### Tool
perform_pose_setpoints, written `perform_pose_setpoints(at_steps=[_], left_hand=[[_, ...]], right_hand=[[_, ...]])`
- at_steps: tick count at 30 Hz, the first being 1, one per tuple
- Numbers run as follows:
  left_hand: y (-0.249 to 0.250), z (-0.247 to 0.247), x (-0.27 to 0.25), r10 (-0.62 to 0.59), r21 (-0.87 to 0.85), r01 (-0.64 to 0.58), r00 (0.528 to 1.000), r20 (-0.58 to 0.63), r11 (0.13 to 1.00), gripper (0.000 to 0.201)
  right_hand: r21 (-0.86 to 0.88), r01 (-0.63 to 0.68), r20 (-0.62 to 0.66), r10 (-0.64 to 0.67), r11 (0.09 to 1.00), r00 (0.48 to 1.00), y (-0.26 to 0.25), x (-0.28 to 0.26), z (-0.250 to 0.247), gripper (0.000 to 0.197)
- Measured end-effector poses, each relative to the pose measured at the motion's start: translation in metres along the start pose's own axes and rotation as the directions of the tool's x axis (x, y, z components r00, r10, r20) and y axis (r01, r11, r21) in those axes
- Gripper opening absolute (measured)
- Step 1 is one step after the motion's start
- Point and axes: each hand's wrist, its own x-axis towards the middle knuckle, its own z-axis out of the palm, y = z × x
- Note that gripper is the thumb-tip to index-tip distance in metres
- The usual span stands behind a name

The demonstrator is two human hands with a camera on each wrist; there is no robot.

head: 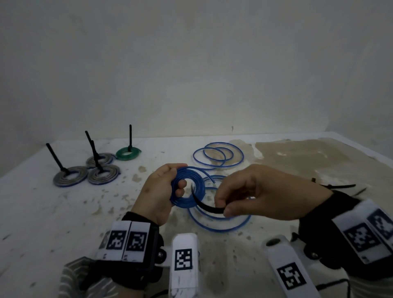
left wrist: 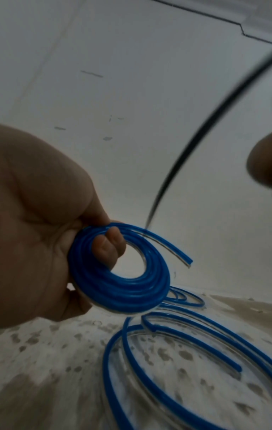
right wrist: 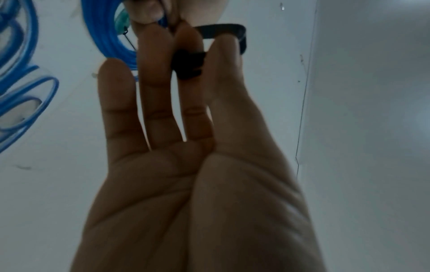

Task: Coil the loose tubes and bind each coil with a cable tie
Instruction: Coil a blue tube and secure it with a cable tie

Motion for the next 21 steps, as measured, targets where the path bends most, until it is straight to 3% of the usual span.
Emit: perform_pose_setpoints(at_steps=[5,11,16,21], left_hand=[[0.001,-0.001,0.000,0.018,-0.014,-0.018,1.000,0.006,1.000,0.032],[0.001,0.001,-0.001,-0.035,-0.028,0.036,0.999,0.038,0.999,0.021],[-0.003,0.004,-0.003,-0.090,0.052,0.086,0.992,0.090,0.995,0.019],[-0.002,0.003,-0.001,-0.052,0.031,0.050,0.997,0.052,0.998,0.031]], right_hand=[[-0.095,-0.035,0.028,0.037,0.995,0.999,0.002,0.006,0.003,0.016],[-0.296,-0.063,-0.139,0.023,0.953,0.990,0.010,0.015,-0.006,0.018],[-0.352,-0.107,-0.229,0.026,0.930,0.973,0.014,0.026,-0.003,0.008],[-0.321,-0.138,-0.229,0.065,0.937,0.971,0.015,0.036,0.002,0.012]])
